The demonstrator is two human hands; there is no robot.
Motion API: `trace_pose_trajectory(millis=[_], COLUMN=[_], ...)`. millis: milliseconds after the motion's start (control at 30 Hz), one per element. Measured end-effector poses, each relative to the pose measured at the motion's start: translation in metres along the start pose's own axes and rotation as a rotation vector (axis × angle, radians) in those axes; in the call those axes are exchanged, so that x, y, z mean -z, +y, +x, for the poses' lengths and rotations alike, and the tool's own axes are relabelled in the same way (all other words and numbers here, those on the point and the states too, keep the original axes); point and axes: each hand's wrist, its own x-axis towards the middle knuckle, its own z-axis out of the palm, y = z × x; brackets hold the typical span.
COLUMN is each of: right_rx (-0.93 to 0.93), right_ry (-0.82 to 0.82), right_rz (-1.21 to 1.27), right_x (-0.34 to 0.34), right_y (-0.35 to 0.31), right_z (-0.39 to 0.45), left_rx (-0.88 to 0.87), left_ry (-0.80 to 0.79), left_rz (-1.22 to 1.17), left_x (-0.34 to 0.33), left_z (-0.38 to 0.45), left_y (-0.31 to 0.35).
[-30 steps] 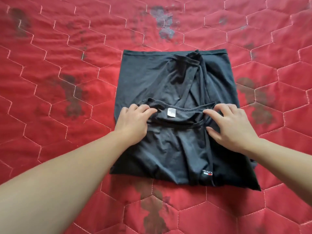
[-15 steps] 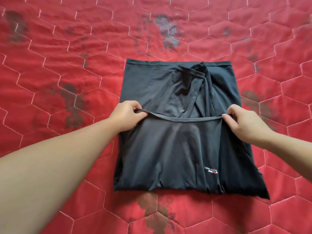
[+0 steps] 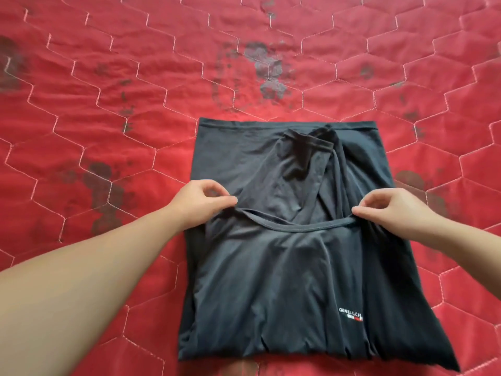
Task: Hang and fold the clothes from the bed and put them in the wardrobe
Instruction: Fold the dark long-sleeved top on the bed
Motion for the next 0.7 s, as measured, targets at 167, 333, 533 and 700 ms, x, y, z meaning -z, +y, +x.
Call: trace_pose_trajectory(millis=[167, 333, 533, 700], right_rx=[0.082, 0.275, 0.235, 0.267], right_ry=[0.326, 0.256, 0.037, -0.061], right_rz=[-0.133, -0.428, -0.721, -0.729], right_x=[0.011, 0.015, 0.027, 0.028], right_y=[-0.032, -0.071, -0.100, -0.105], right_z=[0.046, 0.098, 0.138, 0.138], left_rx=[-0.195, -0.398, -0.213, -0.277], left_ry=[0.218, 0.190, 0.143, 0.124], left_rz=[0.328, 0.720, 0.917, 0.979], left_x=[0.002, -0.010, -0.004, 0.003], left_z=[0.036, 0.081, 0.116, 0.115], left_y=[0.036, 0.082, 0.095, 0.100])
